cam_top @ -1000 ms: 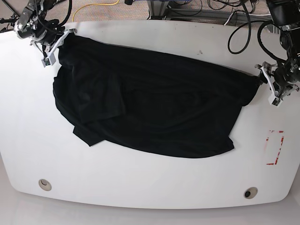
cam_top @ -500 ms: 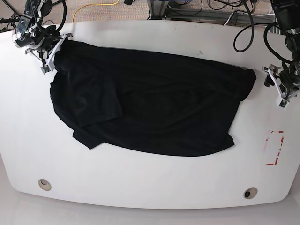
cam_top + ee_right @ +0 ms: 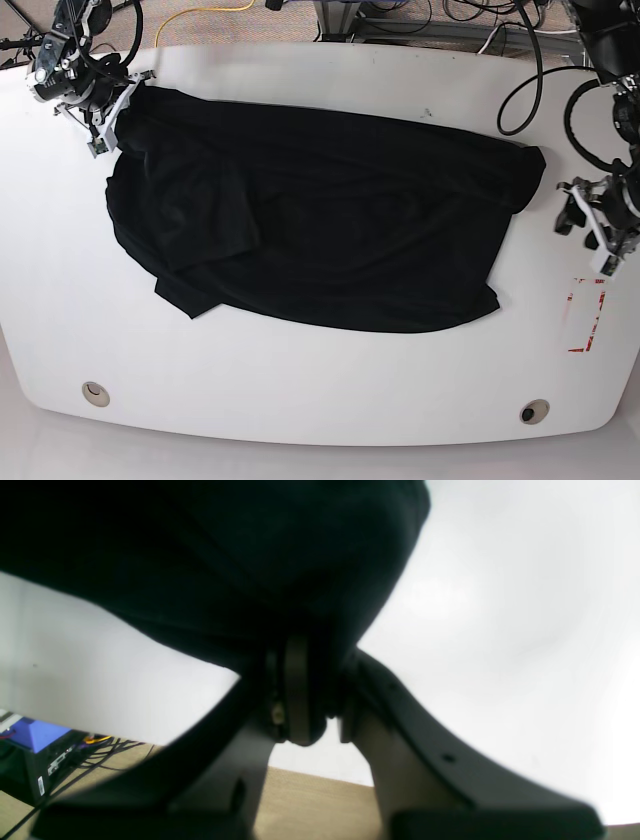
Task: Fold the T-shirt properly
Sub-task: 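Open the left gripper and regrasp the shirt edge lower down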
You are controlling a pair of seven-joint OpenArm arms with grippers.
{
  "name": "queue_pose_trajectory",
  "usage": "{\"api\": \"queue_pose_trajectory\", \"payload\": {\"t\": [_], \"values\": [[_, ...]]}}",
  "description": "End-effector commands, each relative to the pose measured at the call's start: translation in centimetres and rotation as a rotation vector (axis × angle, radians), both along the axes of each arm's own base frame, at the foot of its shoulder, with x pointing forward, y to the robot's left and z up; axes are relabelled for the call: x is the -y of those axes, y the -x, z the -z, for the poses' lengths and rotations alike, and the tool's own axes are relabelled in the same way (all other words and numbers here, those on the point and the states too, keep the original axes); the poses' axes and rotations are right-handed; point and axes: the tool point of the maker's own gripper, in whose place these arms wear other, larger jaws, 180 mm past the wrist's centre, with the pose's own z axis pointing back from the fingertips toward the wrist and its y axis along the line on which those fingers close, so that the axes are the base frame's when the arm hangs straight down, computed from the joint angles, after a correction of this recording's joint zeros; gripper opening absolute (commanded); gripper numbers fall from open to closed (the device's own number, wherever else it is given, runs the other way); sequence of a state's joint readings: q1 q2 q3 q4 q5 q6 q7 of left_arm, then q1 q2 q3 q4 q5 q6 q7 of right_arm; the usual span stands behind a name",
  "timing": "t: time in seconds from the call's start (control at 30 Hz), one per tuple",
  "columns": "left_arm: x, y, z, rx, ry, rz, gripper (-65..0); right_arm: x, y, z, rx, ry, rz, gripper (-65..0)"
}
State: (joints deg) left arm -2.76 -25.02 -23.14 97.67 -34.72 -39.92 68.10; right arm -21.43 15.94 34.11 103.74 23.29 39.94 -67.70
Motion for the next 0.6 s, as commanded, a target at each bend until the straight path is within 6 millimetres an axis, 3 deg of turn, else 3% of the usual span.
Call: {"api": "queue_pose_trajectory", "payload": {"t": [0.0, 0.1, 0.27, 0.57], "values": [[2.1, -0.3, -1.0, 0.035, 0.003, 0.038, -31.2, 0.3, -0.7, -0.8, 0.033, 0.012, -0.005, -57.1], [4.9, 0.2, 0.8, -0.007, 0.039, 0.084, -31.2, -0.2, -1.0, -0.7, 0.040, 0.000, -0.001, -57.1], [6.1, 1.1, 3.2, -0.071, 0.002, 0.085, -31.2, -0.3, -1.1, -0.7, 0.042, -0.002, 0.001, -57.1], [3.6, 1.2, 6.6, -0.114, -0.075, 0.014, -31.2, -0.4, -1.2, -0.7, 0.046, -0.005, 0.002, -57.1]]}}
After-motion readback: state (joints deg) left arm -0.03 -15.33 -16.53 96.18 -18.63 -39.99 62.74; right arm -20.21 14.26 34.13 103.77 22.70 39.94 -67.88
